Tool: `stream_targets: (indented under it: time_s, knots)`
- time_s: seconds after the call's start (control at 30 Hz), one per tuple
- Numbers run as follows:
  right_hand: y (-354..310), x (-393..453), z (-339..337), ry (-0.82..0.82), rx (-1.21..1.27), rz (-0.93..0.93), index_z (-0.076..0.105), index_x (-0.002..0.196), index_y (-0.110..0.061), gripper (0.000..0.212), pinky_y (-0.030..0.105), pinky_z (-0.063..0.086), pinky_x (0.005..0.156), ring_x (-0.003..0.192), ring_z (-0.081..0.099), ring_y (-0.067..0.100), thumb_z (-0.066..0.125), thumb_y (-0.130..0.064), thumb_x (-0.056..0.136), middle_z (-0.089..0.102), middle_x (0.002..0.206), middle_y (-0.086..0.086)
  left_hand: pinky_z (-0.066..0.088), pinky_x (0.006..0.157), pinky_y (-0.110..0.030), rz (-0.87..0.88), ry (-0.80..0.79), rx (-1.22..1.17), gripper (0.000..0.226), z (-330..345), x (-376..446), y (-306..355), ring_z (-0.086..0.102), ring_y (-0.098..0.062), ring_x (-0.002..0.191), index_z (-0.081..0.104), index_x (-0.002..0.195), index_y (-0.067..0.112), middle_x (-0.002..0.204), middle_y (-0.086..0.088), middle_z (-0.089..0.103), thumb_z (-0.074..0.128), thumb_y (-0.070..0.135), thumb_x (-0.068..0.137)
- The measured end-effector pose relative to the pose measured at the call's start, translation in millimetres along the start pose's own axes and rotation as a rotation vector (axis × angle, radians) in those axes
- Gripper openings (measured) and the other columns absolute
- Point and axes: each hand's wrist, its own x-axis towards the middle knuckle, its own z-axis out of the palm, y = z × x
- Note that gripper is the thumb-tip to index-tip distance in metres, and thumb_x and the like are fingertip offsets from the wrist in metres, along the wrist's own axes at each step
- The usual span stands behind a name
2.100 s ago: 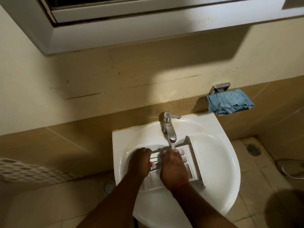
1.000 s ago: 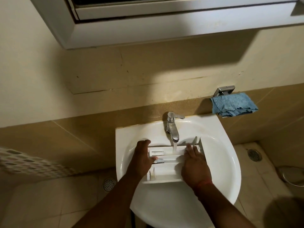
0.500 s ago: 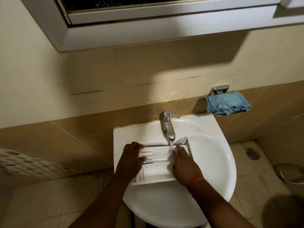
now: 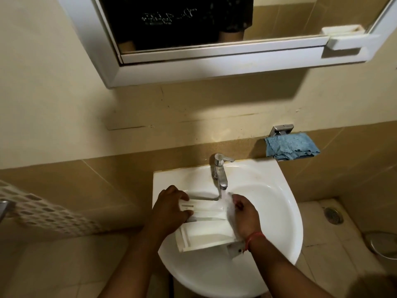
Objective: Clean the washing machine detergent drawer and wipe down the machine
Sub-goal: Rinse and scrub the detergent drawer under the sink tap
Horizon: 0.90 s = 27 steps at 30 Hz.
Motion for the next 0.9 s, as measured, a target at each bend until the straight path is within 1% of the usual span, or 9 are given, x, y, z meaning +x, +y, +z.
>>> stream_targets:
  time_s: [0.13,0.23,0.33,0.43,0.53,0.63,0.77,0.83,0.9]
  knots:
    - [3,9,-7,-0.003,0.071,0.035,0.063,0.082,-0.023,0.03,0.026,0.043,0.093,0.097,0.059,0.016,0.046,0.002,0.089,0.067,0.1,-0.003,0.036,0.086,-0.021,-0.011,0.001,0.012,0.032,1,-7,17,0.041,-0.009,0.107,0.065,0.104,0.026,0.103,0.013,0.044,0.078,0.033,0.077]
    - [7,18,-13,-0.121,0.086,0.054,0.061,0.087,-0.024,0.027,0.027,0.046,0.083,0.089,0.058,0.016,0.05,0.0,0.091,0.063,0.093,-0.003,0.04,0.084,-0.023,-0.076,0.05,-0.026,0.026,3,-17,29,0.043,-0.01,0.103,0.064,0.096,0.027,0.1,0.013,0.045,0.079,0.028,0.074]
    - [15,24,-17,-0.109,0.247,0.075,0.065,0.074,-0.02,0.036,0.034,0.046,0.087,0.082,0.058,0.017,0.05,0.01,0.084,0.065,0.083,-0.003,0.05,0.079,-0.032,-0.153,0.097,-0.099,0.027,6,-27,44,0.048,-0.016,0.097,0.06,0.085,0.03,0.093,0.013,0.045,0.08,0.022,0.07]
    - [25,18,-26,-0.176,0.236,0.024,0.066,0.083,-0.024,0.043,0.037,0.051,0.084,0.088,0.063,0.023,0.046,0.013,0.083,0.067,0.088,0.0,0.044,0.072,-0.026,-0.245,0.16,-0.025,0.025,9,-34,59,0.049,-0.018,0.091,0.059,0.084,0.027,0.093,0.006,0.046,0.078,0.019,0.07]
    - [26,1,-41,-0.269,0.104,-0.126,0.064,0.091,-0.027,0.036,0.035,0.054,0.083,0.091,0.063,0.014,0.049,0.006,0.087,0.067,0.096,-0.003,0.034,0.054,-0.012,-0.355,0.265,-0.01,0.022,13,-40,72,0.05,-0.01,0.074,0.062,0.083,0.02,0.095,0.002,0.046,0.076,0.011,0.07]
    - [24,-25,-50,-0.464,0.097,-0.214,0.06,0.104,-0.031,0.039,0.03,0.054,0.085,0.099,0.06,0.012,0.05,0.004,0.09,0.061,0.107,-0.005,0.041,0.062,-0.022,-0.462,0.348,-0.041,0.024,24,-46,81,0.053,-0.018,0.083,0.06,0.079,0.023,0.093,0.002,0.045,0.075,0.009,0.068]
    - [24,-59,-54,-0.639,0.077,-0.403,0.052,0.127,-0.028,0.059,0.011,0.036,0.1,0.119,0.045,-0.002,0.052,0.006,0.079,0.048,0.128,-0.02,0.056,0.06,-0.045,-0.553,0.389,-0.127,0.028,45,-54,100,0.061,-0.03,0.075,0.051,0.073,0.033,0.091,0.011,0.037,0.071,0.013,0.067]
    - [29,-66,-51,-0.643,0.001,-0.488,0.058,0.123,-0.026,0.057,0.006,0.027,0.101,0.121,0.043,-0.001,0.048,0.006,0.076,0.051,0.124,-0.017,0.053,0.072,-0.04,-0.556,0.419,-0.091,0.03,54,-57,108,0.057,-0.029,0.087,0.052,0.075,0.035,0.092,0.009,0.04,0.068,0.011,0.068]
    - [30,-63,-55,-0.579,0.023,-0.582,0.066,0.107,-0.021,0.052,0.01,0.033,0.098,0.115,0.051,0.004,0.043,0.007,0.069,0.06,0.113,-0.01,0.049,0.078,-0.037,-0.551,0.469,-0.086,0.024,58,-60,113,0.056,-0.024,0.088,0.056,0.078,0.031,0.094,0.005,0.046,0.067,0.012,0.069]
